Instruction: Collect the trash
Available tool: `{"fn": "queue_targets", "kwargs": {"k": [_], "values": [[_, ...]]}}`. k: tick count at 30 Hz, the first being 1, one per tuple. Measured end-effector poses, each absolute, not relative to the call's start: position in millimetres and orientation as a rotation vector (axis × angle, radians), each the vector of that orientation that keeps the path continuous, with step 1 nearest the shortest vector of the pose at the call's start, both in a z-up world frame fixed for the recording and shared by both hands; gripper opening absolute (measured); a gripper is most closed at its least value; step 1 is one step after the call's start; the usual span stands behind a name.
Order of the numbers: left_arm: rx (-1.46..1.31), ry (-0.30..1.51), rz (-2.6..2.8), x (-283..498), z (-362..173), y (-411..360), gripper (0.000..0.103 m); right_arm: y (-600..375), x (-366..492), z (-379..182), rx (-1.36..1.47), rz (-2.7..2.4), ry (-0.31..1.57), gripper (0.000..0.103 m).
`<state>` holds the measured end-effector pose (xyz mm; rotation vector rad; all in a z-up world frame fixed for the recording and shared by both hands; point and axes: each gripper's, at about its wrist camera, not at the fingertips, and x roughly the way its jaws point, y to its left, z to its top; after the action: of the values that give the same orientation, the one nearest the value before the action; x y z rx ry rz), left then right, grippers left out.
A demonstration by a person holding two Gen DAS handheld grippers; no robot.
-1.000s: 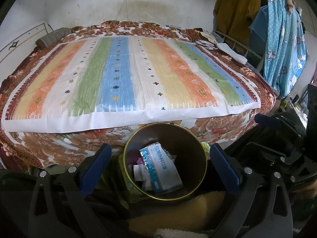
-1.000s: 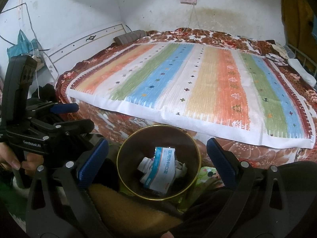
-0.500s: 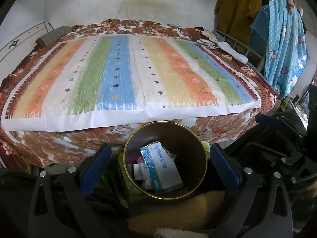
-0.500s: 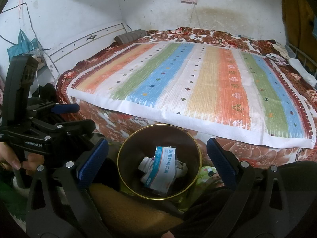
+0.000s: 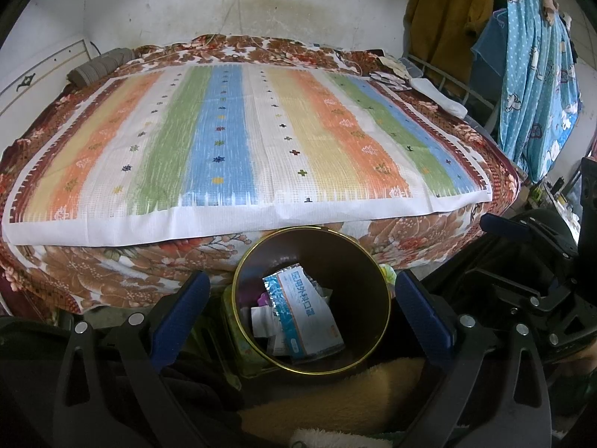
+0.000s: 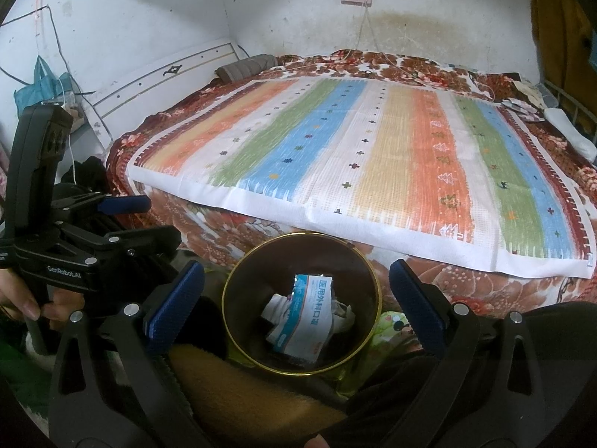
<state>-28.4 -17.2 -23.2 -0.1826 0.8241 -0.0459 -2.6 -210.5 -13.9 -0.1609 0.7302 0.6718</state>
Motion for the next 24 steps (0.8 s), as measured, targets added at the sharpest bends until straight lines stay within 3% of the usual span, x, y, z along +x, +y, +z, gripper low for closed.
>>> {"fn": "queue_targets", "kwargs": {"k": [24], "values": [[-0.183, 0.828, -0.046, -28.8, -23.3, -17.8, 0.097, -210.3, -4.2, -14.5, -0.159, 0.671, 0.732, 0.094]]}}
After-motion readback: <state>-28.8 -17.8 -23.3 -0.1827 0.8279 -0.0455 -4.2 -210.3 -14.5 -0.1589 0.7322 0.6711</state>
